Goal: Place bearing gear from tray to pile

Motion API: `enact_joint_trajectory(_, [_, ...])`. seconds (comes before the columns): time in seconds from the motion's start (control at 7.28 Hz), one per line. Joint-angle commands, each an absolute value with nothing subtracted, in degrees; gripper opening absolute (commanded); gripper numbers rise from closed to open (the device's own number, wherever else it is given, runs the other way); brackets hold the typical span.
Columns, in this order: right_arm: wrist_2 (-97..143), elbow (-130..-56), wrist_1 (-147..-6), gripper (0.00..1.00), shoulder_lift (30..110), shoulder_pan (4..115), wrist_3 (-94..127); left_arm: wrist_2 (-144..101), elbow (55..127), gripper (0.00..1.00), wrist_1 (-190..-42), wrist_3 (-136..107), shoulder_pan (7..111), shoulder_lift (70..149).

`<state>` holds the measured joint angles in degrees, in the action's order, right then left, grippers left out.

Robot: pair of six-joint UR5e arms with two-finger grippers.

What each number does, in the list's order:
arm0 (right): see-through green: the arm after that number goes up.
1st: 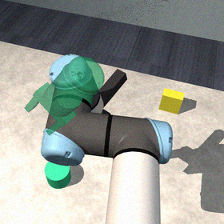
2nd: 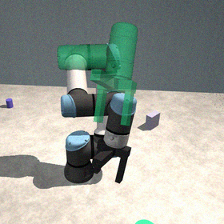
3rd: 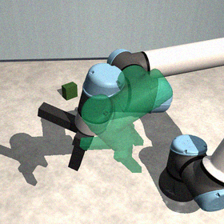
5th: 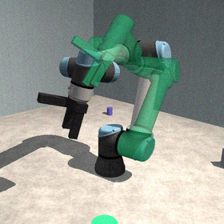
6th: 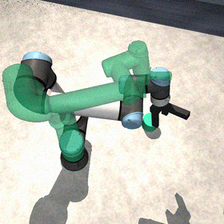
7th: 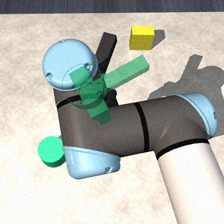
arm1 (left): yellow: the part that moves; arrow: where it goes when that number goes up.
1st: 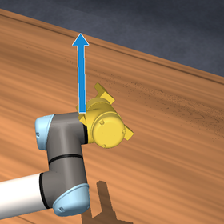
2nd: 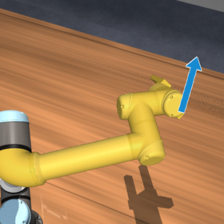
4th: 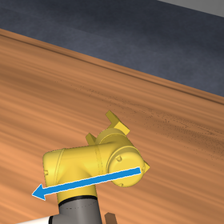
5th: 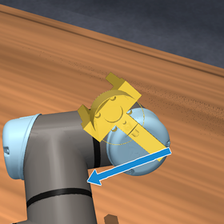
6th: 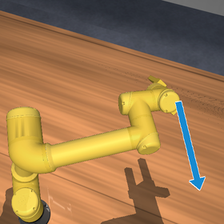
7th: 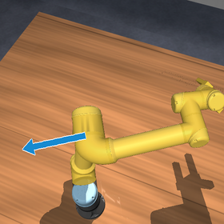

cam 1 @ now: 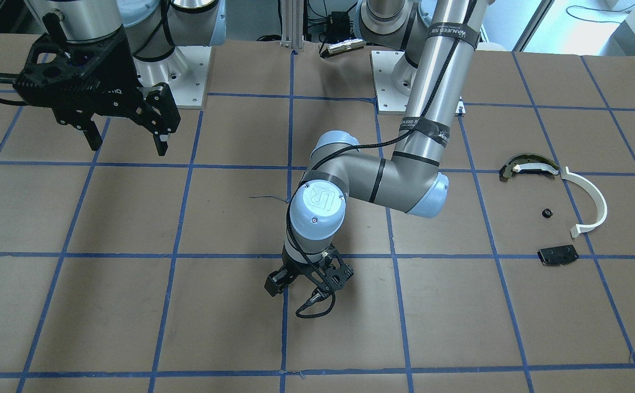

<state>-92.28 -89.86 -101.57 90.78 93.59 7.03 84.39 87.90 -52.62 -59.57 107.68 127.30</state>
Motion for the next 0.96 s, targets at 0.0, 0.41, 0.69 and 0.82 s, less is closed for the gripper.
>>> enact_joint_trajectory(0.0, [-92.3,-90.0,-101.2,1.00,91.2,93.5,6.9,83.5,87.9,0.94,-52.6,-61.1,107.9,128.1])
enact_joint_trajectory(0.41, [-90.2,-90.1,-101.3,1.00,91.3,93.6,5.0,83.4,87.9,0.33,-52.6,-61.0,108.1,128.1])
enact_joint_trajectory(0.69, [-90.0,-90.1,-101.5,1.00,91.2,93.6,5.0,83.4,87.9,0.00,-52.5,-60.6,108.1,128.1])
enact_joint_trajectory(0.82, [-90.0,-90.1,-101.4,1.00,91.2,93.6,5.0,82.6,87.8,0.00,-52.5,-60.1,108.2,128.1])
